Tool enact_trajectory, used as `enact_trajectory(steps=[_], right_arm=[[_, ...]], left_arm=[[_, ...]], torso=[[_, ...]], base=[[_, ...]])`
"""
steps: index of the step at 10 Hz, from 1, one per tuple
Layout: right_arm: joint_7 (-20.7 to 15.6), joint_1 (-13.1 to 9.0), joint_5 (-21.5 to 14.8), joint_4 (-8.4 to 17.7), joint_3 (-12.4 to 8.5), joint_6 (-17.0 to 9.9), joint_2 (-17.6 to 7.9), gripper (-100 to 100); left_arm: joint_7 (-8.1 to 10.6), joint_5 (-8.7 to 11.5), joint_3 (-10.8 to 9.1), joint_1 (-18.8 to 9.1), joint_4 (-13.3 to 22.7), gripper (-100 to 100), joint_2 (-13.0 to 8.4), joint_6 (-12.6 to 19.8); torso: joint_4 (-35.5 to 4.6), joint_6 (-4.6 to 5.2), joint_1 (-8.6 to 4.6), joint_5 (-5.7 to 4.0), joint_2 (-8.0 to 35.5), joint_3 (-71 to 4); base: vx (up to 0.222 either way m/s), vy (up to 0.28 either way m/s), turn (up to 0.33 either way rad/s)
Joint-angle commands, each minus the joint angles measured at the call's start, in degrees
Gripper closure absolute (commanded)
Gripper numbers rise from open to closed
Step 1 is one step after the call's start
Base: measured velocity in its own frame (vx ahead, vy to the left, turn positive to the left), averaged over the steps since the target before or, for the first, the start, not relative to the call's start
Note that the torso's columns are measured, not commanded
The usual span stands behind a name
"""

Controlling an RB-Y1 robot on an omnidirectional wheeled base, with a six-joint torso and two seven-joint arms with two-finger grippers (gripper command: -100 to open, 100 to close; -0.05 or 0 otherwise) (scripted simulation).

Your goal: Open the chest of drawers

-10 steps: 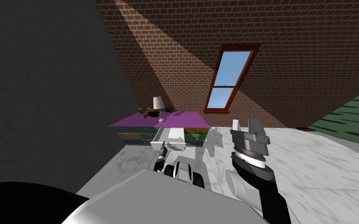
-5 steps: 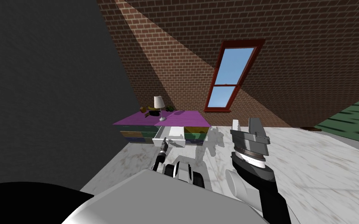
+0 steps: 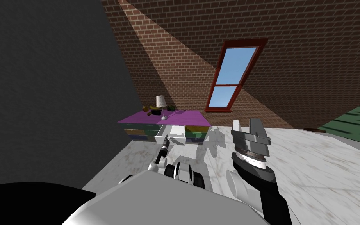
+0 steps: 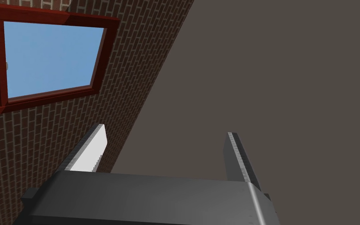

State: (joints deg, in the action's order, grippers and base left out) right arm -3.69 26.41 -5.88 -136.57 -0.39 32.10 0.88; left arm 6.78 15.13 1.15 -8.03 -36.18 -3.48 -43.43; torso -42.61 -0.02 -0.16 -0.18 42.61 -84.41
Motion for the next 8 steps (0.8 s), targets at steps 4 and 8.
enact_trajectory(steps=[4, 8], right_arm=[[0.0, 0.0, 0.0, 0.0, 0.0, 0.0, 0.0, 0], [0.0, 0.01, 0.0, 0.0, 0.0, 0.0, 0.0, 0]], left_arm=[[-0.82, 1.18, 0.25, -1.7, -0.54, 0, -0.33, 3.89], [-0.85, 1.19, 0.28, -1.4, -0.23, 0, -0.28, 4.24]], torso=[[-0.02, 0.0, -0.03, -0.01, 0.0, 0.0], [0.23, 0.01, 0.12, 0.13, -0.23, -0.12]], base=[[-0.029, -0.005, 0.015], [0.0, 0.0, 0.0]])
